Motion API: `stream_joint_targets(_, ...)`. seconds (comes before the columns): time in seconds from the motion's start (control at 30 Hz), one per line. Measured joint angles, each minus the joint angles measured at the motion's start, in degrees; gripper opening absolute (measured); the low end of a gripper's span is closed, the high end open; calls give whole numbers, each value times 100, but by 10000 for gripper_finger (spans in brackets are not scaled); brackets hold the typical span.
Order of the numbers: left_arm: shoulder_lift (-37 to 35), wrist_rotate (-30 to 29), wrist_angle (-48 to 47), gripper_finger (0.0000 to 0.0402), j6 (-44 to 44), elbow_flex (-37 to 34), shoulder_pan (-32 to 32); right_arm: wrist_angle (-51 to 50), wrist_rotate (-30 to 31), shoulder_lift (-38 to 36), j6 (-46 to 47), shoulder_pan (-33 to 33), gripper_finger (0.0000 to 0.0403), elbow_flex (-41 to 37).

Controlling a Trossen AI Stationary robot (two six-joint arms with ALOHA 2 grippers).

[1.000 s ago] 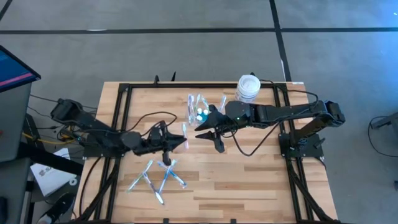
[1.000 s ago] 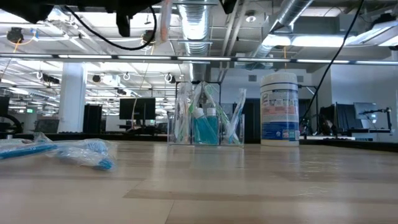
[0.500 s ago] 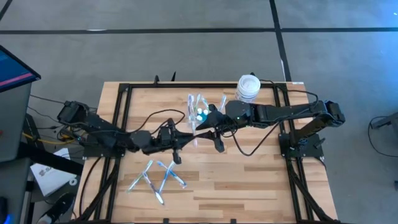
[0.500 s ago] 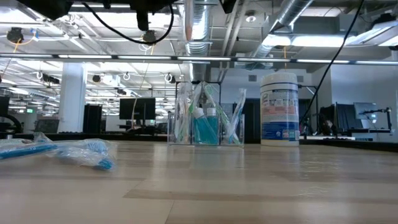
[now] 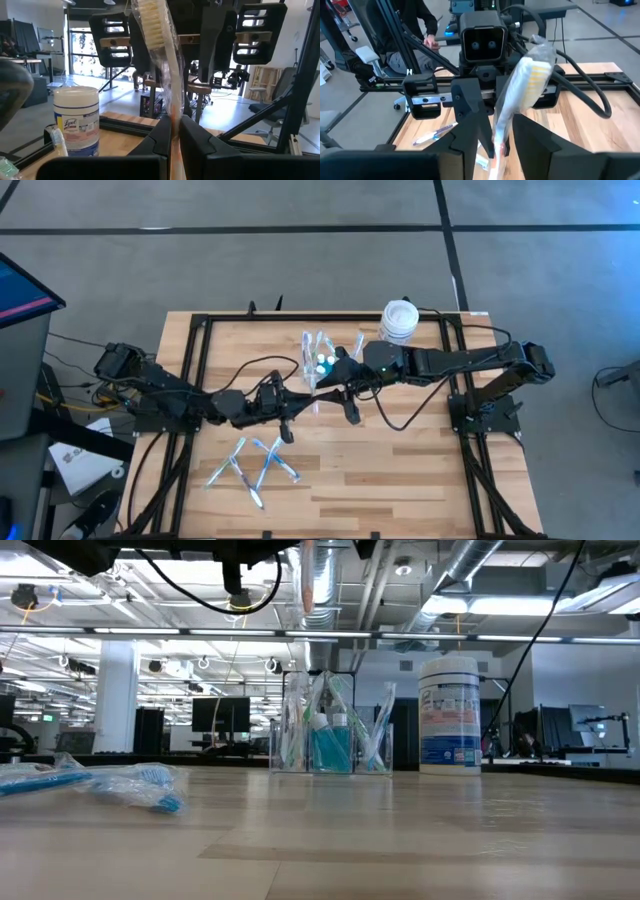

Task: Pick & Place toothbrushing station
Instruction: Put the orange toothbrush into the transparent organizer

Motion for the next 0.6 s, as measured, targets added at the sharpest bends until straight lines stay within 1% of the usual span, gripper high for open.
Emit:
stream_joint_targets(0.1, 0, 0, 0, 15, -2, 0, 0, 23, 6, 0, -2, -4, 88, 0)
stream_joint_targets(0.17, 0, 0, -2, 20, -2, 0, 0, 23, 6, 0, -2, -9, 60, 0)
stream_joint_targets(0.23, 0, 5, -2, 26, -1, 0, 0, 17, 0, 0, -30, -9, 24, 0)
stream_joint_targets(0.27, 0, 5, -4, 29, 5, 0, 0, 14, -1, 0, -80, -8, 14, 0)
stream_joint_targets(0.6, -1, -2, -4, 55, 14, 0, 0, -30, -1, 0, -214, -7, 3, 0)
